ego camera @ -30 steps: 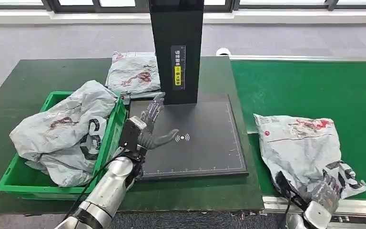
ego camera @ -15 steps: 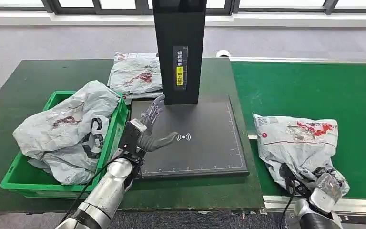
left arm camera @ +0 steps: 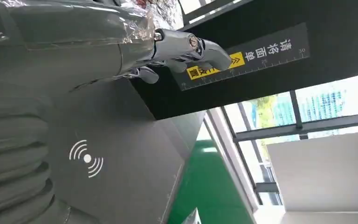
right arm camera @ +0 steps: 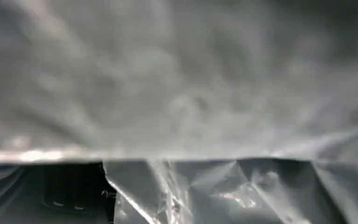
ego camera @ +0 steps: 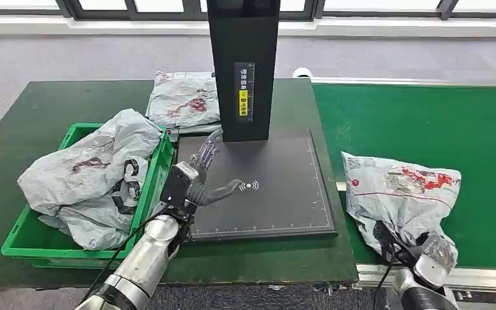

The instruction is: Moved the parcel from conveyor to table for the left to box.

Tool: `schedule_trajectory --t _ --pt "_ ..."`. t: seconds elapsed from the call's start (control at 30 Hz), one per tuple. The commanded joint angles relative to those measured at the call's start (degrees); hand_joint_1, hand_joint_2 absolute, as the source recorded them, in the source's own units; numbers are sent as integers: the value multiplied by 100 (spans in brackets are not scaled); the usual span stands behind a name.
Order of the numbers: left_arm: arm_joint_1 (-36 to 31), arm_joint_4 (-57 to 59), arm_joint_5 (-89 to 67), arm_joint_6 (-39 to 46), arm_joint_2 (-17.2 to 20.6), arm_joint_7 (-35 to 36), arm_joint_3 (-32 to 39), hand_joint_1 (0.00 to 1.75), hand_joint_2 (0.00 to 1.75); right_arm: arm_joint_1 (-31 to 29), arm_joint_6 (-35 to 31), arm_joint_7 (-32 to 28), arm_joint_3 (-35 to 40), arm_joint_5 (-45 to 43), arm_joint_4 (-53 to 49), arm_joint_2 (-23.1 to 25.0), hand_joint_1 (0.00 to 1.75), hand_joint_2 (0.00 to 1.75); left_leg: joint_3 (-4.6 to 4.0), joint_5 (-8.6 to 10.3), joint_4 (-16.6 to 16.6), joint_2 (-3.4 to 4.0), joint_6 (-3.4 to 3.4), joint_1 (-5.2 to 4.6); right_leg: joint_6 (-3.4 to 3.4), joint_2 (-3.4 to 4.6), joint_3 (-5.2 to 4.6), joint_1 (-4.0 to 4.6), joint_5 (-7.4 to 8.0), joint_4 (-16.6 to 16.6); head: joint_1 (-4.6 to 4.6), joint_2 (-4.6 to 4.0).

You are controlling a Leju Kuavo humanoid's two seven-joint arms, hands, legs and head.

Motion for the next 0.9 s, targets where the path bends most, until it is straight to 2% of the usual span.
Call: schedule_trajectory --t 0.03,0.13,0.23,0.27,0.3,0.37,0.4,0.43,0.47,0.53,0.57,0.6,0.63,0.73,0.9 --pt "22 -67 2 -69 237 122 -81 0 175 -231 -118 -306 -165 -86 737 178 175 175 -3 7 -10 2 1 1 -1 2 -3 2 9 -11 0 0" --pt "138 -243 -2 -59 268 199 -16 0 175 -280 -200 -583 -145 -120 657 283 175 175 -6 11 -14 12 2 1 2 11 -6 2 19 -19 0 0" --pt "228 -278 15 -20 312 272 110 0 175 -294 -113 -1309 10 -295 259 516 175 175 -2 3 -5 14 2 4 7 14 -1 4 15 -13 0 0" --pt "277 -302 5 5 323 269 182 0 175 -257 -19 -1803 133 -553 -97 589 175 175 -7 9 -13 26 2 0 6 26 -11 -1 23 -14 0 0" --pt "328 -344 -6 33 347 267 283 0 175 -221 187 -2355 335 -1052 -631 656 175 175 -13 16 -20 26 2 -2 4 26 -18 -2 29 -20 0 0" --pt "477 -529 -52 156 395 283 456 0 175 -129 281 -2515 715 -1817 -1731 690 175 175 -16 11 -17 52 2 -4 4 52 -25 -4 33 -13 2 0" --pt "421 -567 -67 318 332 -56 543 0 175 -423 -431 -3179 106 -2712 -2809 1346 175 175 -47 -2 -3 63 1 -7 4 66 -22 -8 24 6 2 0" --pt "-21 -45 -30 363 152 -120 530 0 175 -1195 -689 -3940 972 -4072 -3085 1391 175 175 -69 2 -7 65 -1 -6 2 72 -38 -6 32 2 2 2" --pt "-192 117 207 191 47 -335 567 0 175 -1561 -640 -3406 1525 -4308 -3202 1366 175 175 -81 3 -5 118 -6 -12 -3 125 -73 -12 44 14 0 0" --pt "-321 198 374 200 21 -385 482 0 175 -1892 -962 -3067 2304 -4816 -2970 1219 175 175 -135 5 30 134 -2 -23 1 137 -128 -25 48 64 4 2" --pt "-315 149 399 211 28 -415 455 0 175 -1910 -999 -3171 2585 -4959 -2887 1167 175 175 -148 18 28 126 -7 -22 -6 129 -145 -24 51 71 -2 0" --pt "-314 131 383 292 20 -397 454 0 175 -1907 -1051 -3269 2780 -4991 -2799 1226 175 175 -167 57 11 77 -11 -29 -14 80 -170 -31 68 59 -7 2" --pt "-329 147 386 340 16 -381 449 0 175 -1934 -1109 -3306 2970 -5010 -2684 1281 175 175 -129 64 5 79 -19 -29 -16 82 -181 -30 80 56 -2 0" --pt "-391 264 361 518 28 -353 444 0 175 -1917 -1268 -3278 3242 -4942 -2548 1426 175 175 -145 104 6 14 -15 -23 -14 24 -179 -15 86 49 0 0" --pt "-450 399 345 673 51 -329 451 0 175 -1984 -1287 -3258 3343 -4990 -2490 1432 175 175 -144 112 -6 13 -18 -17 -16 23 -176 -14 91 45 -2 2"
